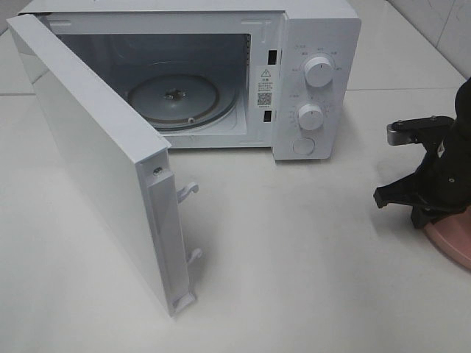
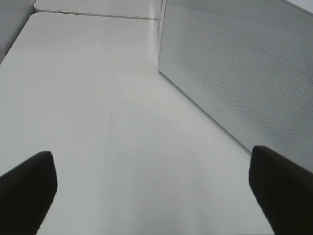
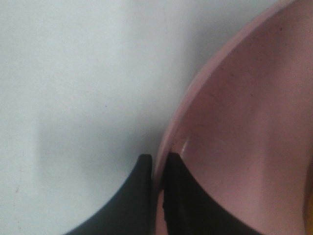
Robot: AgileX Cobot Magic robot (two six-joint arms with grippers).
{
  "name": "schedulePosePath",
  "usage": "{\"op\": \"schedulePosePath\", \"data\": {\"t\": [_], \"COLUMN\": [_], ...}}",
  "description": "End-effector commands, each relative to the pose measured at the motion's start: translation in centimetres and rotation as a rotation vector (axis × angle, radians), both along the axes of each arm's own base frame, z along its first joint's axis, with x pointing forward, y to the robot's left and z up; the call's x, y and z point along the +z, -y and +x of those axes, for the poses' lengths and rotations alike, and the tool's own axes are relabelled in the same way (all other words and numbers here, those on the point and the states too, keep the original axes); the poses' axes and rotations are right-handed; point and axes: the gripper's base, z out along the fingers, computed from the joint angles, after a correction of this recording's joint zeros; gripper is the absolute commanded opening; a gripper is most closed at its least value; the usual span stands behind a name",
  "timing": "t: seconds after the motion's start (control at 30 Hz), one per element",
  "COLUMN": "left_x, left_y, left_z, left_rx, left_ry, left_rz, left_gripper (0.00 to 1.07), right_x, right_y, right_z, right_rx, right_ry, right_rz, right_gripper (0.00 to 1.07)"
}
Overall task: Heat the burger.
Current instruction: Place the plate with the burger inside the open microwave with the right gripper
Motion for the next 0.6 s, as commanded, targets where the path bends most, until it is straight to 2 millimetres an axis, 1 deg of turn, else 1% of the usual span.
{"op": "schedulePosePath", "data": {"t": [0.03, 0.17, 0.23, 0.33, 0.37, 0.6], "left_x": [0.0, 0.0, 0.0, 0.0, 0.0, 0.0], "left_y": [0.0, 0.0, 0.0, 0.0, 0.0, 0.0], "left_z": [-0.1, -0.1, -0.1, -0.1, -0.1, -0.1], "left_rx": [0.001, 0.001, 0.001, 0.001, 0.001, 0.001], "left_ry": [0.003, 0.003, 0.003, 0.003, 0.003, 0.003], "left_rz": [-0.01, -0.01, -0.01, -0.01, -0.01, -0.01], "left_gripper": [1.0, 1.0, 1.0, 1.0, 1.0, 1.0], "right_x": [0.0, 0.3, 0.9, 1.0, 1.3, 2.3], "right_y": [0.1, 0.1, -0.6, -0.8, -1.2, -1.8], "right_z": [-0.4, -0.6, -0.9, -0.9, -1.1, -1.6], "right_rx": [-0.035, -0.032, 0.002, 0.009, 0.026, 0.056], "right_ry": [-0.026, -0.027, -0.034, -0.038, -0.038, -0.045], "right_rz": [0.006, 0.002, -0.018, -0.021, -0.026, -0.074], "right_gripper": [0.0, 0.0, 0.0, 0.0, 0.0, 0.0]}}
